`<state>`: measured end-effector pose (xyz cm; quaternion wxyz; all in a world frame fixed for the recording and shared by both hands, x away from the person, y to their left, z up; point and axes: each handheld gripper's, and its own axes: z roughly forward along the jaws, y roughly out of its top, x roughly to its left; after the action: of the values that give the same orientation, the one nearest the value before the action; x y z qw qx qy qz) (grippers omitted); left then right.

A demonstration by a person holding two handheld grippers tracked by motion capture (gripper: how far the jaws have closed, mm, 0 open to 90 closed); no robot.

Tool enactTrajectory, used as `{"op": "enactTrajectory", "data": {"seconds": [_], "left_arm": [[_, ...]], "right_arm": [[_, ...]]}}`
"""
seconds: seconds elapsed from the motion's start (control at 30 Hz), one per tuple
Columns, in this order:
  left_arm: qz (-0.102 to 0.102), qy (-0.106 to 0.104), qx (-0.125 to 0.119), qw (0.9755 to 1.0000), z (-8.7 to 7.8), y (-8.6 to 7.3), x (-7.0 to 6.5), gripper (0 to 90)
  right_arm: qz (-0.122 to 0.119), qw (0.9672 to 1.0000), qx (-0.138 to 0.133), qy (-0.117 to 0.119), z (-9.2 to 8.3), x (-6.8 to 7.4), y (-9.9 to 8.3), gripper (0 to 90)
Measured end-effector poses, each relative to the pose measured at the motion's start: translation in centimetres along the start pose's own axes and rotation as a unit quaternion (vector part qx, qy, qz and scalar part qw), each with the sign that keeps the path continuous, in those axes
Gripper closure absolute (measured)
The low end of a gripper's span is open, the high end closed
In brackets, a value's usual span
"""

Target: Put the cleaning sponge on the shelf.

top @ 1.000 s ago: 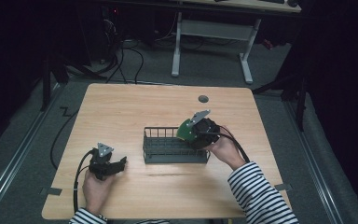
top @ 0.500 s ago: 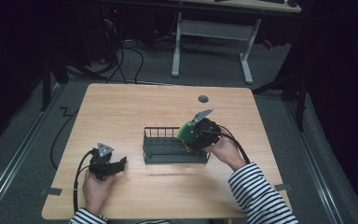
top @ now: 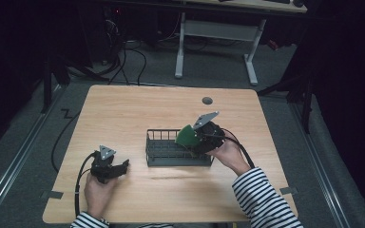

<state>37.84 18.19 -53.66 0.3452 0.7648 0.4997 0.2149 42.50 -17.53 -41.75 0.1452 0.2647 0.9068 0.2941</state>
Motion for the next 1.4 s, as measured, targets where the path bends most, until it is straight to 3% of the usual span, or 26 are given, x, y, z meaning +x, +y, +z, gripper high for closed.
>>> {"op": "enactTrajectory", "data": {"seconds": [0.2,0.27,0.5,0.77,1.13,1.4], "left_arm": [[0.0,0.0,0.001,1.0,0.0,0.0,0.0,28.3],[0.0,0.0,0.001,1.0,0.0,0.0,0.0,28.3],[0.0,0.0,0.0,1.0,0.0,0.0,0.0,28.2],[0.0,0.0,0.0,1.0,0.0,0.0,0.0,28.1],[-0.001,-0.001,0.0,1.0,0.0,0.0,0.0,28.1],[-0.001,-0.001,0.0,1.0,0.0,0.0,0.0,28.1]], "right_arm": [[0.012,0.9997,-0.016,0.014,-0.2,-0.2,-0.1,30.2],[0.022,0.9989,-0.029,0.029,0.0,-0.2,0.1,32.4],[0.023,0.9986,-0.038,0.03,0.4,0.0,0.3,32.5],[0.027,0.9983,-0.052,0.004,-0.8,-0.2,0.0,33.5],[0.082,0.9924,-0.09,-0.017,-3.2,-0.8,-2.5,36.0],[0.112,0.9882,-0.095,-0.044,-4.9,-1.0,-4.3,37.6]]}}
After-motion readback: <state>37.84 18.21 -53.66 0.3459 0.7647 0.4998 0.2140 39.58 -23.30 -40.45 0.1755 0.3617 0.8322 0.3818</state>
